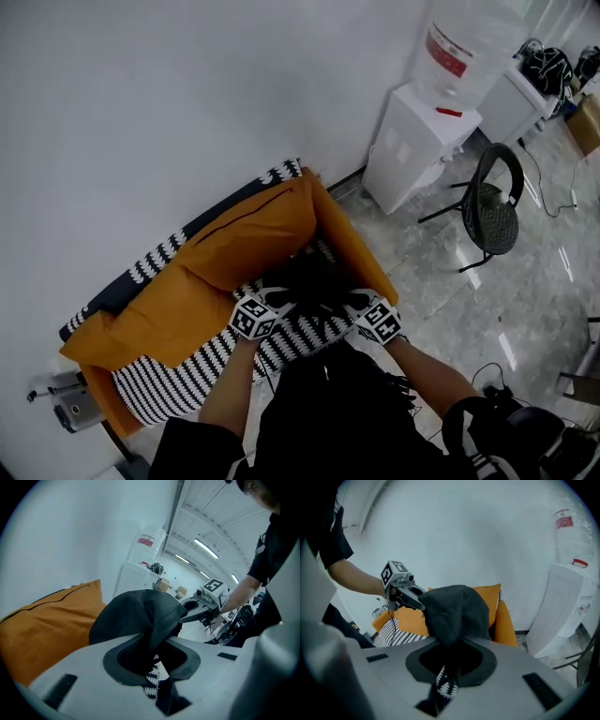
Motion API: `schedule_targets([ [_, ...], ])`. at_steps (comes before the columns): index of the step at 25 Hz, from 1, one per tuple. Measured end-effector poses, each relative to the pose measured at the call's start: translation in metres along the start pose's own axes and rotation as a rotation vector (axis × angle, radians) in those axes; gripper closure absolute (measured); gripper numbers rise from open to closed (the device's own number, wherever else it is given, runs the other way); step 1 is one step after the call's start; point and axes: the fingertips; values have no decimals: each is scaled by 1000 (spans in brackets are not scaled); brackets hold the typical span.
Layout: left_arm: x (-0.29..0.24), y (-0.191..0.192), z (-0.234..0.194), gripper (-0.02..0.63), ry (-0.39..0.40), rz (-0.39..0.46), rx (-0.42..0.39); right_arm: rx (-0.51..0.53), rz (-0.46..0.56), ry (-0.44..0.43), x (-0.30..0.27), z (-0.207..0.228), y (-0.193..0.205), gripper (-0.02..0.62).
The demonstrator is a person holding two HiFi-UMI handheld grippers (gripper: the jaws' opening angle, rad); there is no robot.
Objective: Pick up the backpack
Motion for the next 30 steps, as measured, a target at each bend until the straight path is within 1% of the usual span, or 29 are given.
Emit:
schedule_targets([
  [8, 11, 2, 7, 518, 16, 20, 29, 7, 14, -25, 10, -4, -15, 546],
  [14, 16, -4, 20, 520, 49, 38, 37, 3, 20, -25, 25, -2, -15, 548],
  [17, 22, -11, 27, 520, 59, 58, 35, -7, 40, -25, 36, -4, -18, 548],
  [23, 47, -34, 38, 520, 48, 116, -2, -13, 98, -18, 61, -7, -36, 548],
  [27, 71, -54, 43, 520, 30, 161, -38, 11, 154, -2, 82, -10, -61, 548],
  [30, 93, -76, 45, 522, -2, 207, -85, 30, 213, 24, 103, -8, -85, 548],
])
Point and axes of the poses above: the fingertips, and each gripper's own axes: x backward along the fingers, z to its right, y out of its underside, and after that the axes turned 13 degrees about -z, right-handed
